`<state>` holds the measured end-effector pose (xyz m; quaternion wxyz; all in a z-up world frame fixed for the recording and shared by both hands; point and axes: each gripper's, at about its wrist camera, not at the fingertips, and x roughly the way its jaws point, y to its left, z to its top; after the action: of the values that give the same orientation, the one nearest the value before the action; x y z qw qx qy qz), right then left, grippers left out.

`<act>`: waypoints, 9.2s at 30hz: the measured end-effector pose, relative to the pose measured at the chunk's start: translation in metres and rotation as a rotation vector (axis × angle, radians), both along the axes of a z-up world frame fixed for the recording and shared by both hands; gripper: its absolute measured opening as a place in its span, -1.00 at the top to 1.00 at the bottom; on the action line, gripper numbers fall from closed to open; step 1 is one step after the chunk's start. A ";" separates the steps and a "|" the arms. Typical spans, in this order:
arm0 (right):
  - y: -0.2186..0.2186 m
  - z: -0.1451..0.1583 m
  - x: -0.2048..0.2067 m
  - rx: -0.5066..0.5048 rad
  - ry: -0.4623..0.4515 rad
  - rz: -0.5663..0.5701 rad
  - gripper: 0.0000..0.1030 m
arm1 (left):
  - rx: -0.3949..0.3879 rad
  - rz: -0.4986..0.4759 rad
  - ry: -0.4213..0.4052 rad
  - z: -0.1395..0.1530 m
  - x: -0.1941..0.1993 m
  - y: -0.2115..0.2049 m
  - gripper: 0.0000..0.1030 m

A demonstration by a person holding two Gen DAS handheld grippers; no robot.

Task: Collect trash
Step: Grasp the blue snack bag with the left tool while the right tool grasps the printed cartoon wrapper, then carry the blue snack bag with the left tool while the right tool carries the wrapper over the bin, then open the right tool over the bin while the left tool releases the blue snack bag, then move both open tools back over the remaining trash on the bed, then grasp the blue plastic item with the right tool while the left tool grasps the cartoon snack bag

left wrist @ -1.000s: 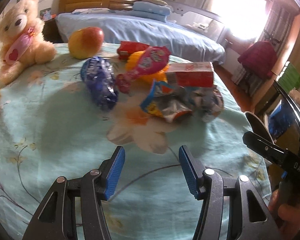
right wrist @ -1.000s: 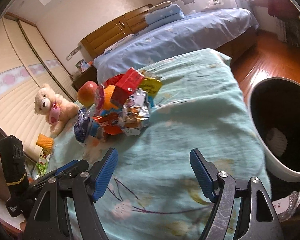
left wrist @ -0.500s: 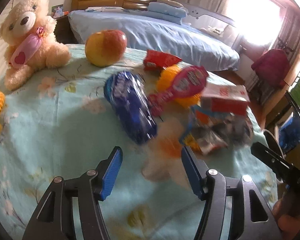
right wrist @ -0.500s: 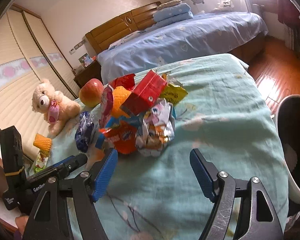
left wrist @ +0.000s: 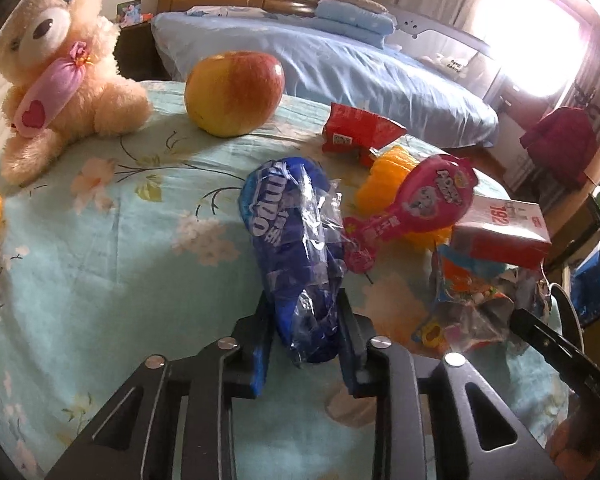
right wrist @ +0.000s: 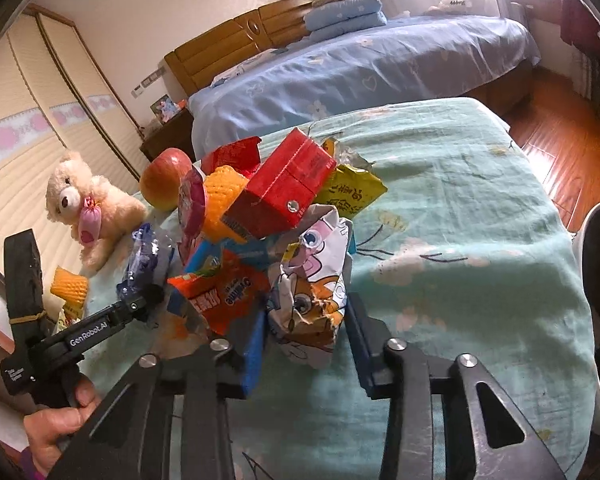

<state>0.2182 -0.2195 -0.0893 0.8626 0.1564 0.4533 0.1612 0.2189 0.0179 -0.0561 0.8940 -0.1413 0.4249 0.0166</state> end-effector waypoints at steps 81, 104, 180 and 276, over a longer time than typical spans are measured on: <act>-0.214 0.018 -0.095 -0.060 -0.030 -0.358 0.42 | 0.086 -0.571 -0.046 0.025 -0.026 -0.263 0.54; -0.248 0.008 -0.073 -0.064 -0.001 -0.389 0.42 | 0.118 -0.621 -0.024 0.011 0.004 -0.307 0.54; -0.078 0.015 -0.062 0.005 -0.031 -0.071 -0.51 | 0.009 -0.209 -0.027 0.023 -0.083 -0.084 -0.20; -0.021 0.012 -0.039 -0.050 -0.012 0.086 0.73 | -0.127 -0.299 -0.044 0.022 -0.062 -0.069 0.72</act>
<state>0.1795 -0.2406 -0.0778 0.8611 0.1143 0.4585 0.1878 0.1565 -0.0507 -0.0341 0.8848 -0.1331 0.4219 -0.1464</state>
